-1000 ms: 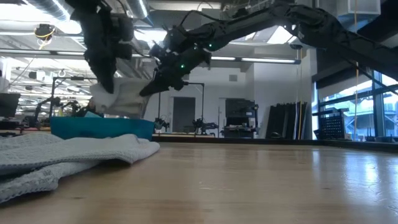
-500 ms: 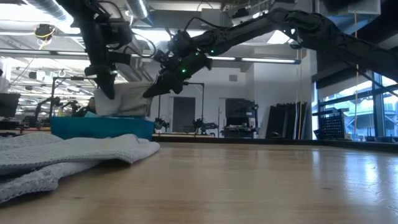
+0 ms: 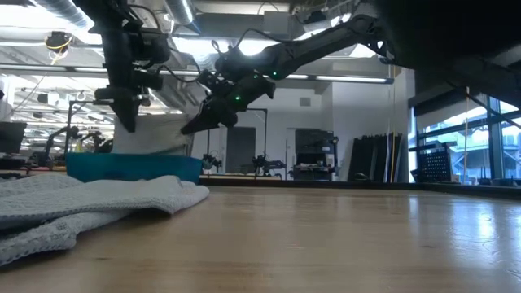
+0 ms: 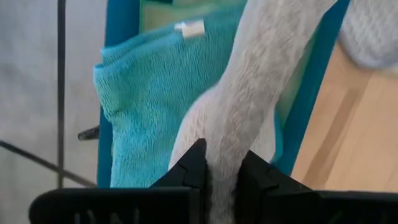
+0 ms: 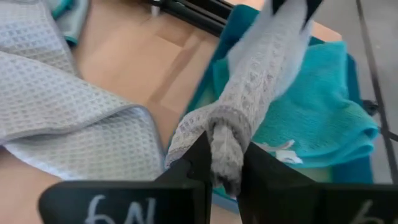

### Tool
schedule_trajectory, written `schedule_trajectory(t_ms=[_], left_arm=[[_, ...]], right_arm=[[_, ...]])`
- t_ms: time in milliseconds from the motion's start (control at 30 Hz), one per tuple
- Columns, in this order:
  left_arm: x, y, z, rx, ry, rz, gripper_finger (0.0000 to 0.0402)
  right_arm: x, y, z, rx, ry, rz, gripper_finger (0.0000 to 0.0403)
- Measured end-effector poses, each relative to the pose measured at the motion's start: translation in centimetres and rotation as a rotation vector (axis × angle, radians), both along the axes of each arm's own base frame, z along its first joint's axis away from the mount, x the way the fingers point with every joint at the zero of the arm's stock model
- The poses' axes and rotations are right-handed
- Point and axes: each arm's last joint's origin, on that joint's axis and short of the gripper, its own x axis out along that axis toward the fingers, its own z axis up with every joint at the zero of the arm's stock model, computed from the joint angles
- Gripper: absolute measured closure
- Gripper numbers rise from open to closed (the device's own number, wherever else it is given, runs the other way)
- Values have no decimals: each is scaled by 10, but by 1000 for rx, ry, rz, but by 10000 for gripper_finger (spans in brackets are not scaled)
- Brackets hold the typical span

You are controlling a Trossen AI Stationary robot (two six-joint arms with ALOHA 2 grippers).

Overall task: Fold microfiber towels
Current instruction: Put the right gray towel into the blue bin

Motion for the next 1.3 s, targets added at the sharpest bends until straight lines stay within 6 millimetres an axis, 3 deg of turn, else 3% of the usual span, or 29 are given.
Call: schedule_trajectory(t_ms=[367,833,967,1167,1300], left_arm=[[0,3,1,61,37,8,360],[-17,7,-1,-12,17,156,360],[-17,7,-1,-20,7,166,360],[-18,-5,-5,-233,-89,207,360],[-18,-8,-5,-262,-98,252,360]], right_arm=[[0,-4,-5,-12,10,-26,346],[5,-7,2,-86,-56,-84,220],[5,-8,3,-81,-70,-93,213],[6,-4,4,0,-80,-54,213],[7,1,4,17,-80,-17,213]])
